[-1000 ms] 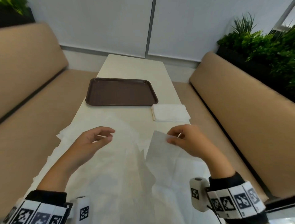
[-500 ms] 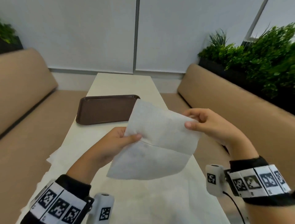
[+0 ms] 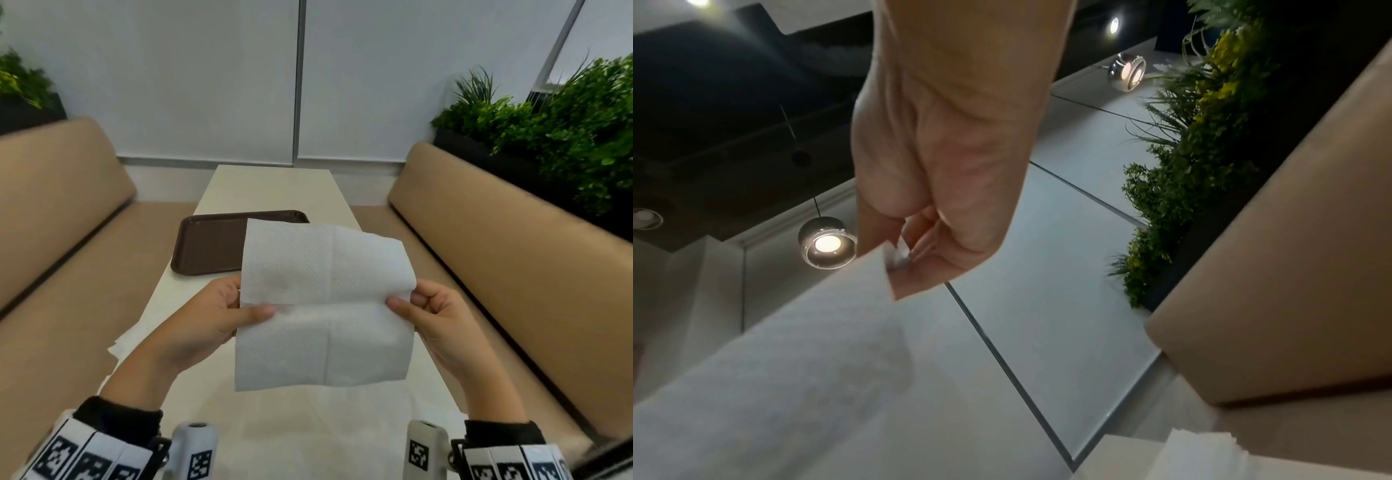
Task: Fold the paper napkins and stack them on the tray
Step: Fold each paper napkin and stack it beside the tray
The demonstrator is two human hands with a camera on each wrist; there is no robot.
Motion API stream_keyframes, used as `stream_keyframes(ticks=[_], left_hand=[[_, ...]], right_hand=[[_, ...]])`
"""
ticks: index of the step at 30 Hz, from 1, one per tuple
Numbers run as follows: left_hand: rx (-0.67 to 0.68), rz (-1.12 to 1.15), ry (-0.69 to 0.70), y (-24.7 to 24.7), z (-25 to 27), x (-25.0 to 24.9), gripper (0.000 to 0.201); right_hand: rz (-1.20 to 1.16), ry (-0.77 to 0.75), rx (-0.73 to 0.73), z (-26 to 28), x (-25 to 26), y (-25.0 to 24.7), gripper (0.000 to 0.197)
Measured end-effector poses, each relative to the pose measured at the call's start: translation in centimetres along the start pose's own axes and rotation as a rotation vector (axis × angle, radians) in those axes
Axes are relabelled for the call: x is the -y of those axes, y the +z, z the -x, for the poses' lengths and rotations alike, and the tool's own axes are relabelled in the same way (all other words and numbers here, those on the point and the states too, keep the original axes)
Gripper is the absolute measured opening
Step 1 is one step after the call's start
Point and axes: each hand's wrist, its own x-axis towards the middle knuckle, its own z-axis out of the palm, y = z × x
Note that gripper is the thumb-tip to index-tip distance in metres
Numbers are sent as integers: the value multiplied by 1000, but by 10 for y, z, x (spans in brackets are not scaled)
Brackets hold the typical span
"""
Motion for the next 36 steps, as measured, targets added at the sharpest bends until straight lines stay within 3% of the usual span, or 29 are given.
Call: stream_keyframes(ticks=[4,7,8,9,11,16,18,20,23,24,26,29,32,36], left_hand=[[-42,-115,64,-4,0,-3,46],[-79,-134,99,-8,1,-3,57],[-87,-146,101,-11,0,-1,53],[-103,-146,90,-12,0,-2,40],[-143,-111,56,-13,-1,-4,10],[-217,-86,27,-11,-1,-13,34],[-166,-200,87,-13,-2,-16,31],[-67,-362,133,-17,-2,-22,44],[111,-601,131,-1,-4,-36,8],[148,-717,152,5,-6,-39,17],[193,-889,193,19,-10,-44,34],[149,-975,242,25,-16,-46,39],[47,-925,249,17,-21,-45,40],[-90,-723,158,-4,-28,-41,41]], right_hand=[[52,-75,-11,2,-1,0,21],[58,-101,43,5,-2,0,33],[69,-105,59,6,-2,-1,27],[76,-104,84,8,1,0,16],[122,-103,130,10,3,-2,32],[259,-34,292,17,8,-9,50],[340,5,371,20,9,-10,53],[350,13,519,22,14,-5,49],[430,-26,665,14,21,18,41],[480,-58,679,9,23,28,37],[586,-112,657,-2,25,46,29],[645,-92,569,-14,23,52,19],[682,-37,542,-22,15,37,17],[662,61,463,-31,-9,3,15]])
